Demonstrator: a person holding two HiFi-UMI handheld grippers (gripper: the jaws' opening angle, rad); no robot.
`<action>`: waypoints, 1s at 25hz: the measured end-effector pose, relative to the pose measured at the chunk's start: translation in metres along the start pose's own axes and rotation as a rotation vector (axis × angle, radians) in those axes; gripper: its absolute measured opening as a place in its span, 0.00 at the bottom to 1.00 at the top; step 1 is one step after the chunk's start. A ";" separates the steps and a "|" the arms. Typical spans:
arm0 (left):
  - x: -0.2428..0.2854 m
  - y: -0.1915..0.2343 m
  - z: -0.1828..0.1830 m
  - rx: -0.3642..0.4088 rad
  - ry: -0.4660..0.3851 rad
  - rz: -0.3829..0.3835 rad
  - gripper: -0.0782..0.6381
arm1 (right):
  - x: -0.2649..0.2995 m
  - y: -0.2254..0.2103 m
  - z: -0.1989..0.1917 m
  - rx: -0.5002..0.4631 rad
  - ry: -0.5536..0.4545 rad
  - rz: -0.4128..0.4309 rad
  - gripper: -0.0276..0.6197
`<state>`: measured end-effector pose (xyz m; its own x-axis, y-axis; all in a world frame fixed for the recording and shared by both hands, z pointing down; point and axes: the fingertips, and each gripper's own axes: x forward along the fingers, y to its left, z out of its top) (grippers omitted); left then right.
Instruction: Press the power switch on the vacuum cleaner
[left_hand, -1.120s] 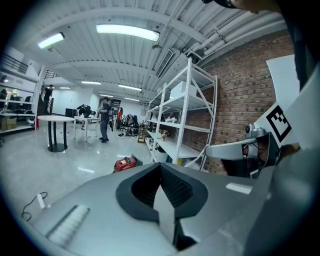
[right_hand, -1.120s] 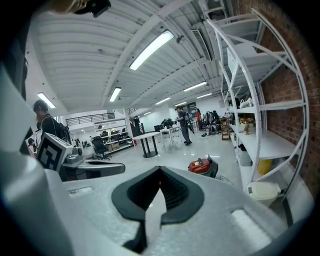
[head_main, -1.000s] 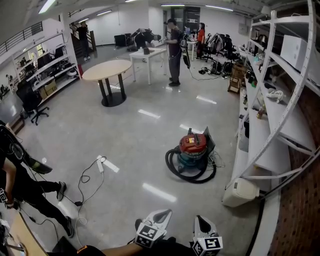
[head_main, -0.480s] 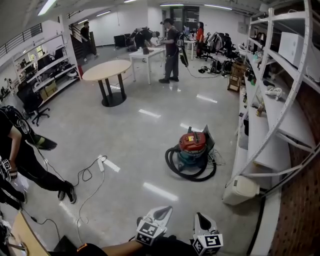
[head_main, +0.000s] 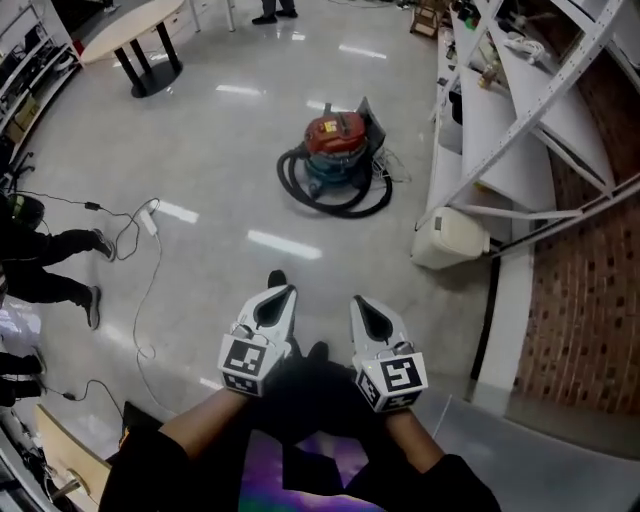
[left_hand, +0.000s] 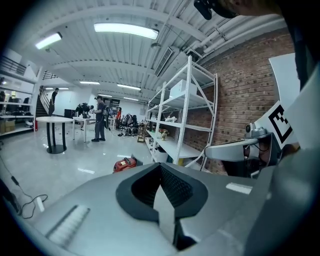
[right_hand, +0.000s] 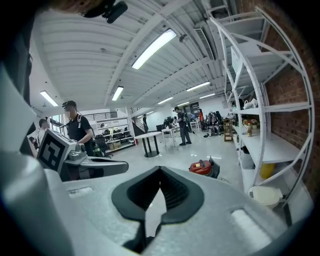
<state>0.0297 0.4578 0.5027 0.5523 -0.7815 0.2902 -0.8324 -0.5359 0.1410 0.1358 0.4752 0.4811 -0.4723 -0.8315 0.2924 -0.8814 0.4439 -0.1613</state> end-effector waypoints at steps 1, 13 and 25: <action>0.004 -0.002 0.000 -0.005 0.006 -0.014 0.13 | 0.000 -0.002 0.000 0.001 0.008 -0.010 0.03; 0.061 0.050 0.007 -0.025 0.029 -0.069 0.13 | 0.074 -0.022 -0.001 0.053 0.086 -0.055 0.03; 0.145 0.162 0.059 -0.085 0.031 -0.087 0.13 | 0.206 -0.044 0.060 0.032 0.133 -0.090 0.03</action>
<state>-0.0221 0.2388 0.5115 0.6218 -0.7225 0.3021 -0.7831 -0.5712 0.2458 0.0778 0.2640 0.4919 -0.3900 -0.8148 0.4290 -0.9205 0.3574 -0.1580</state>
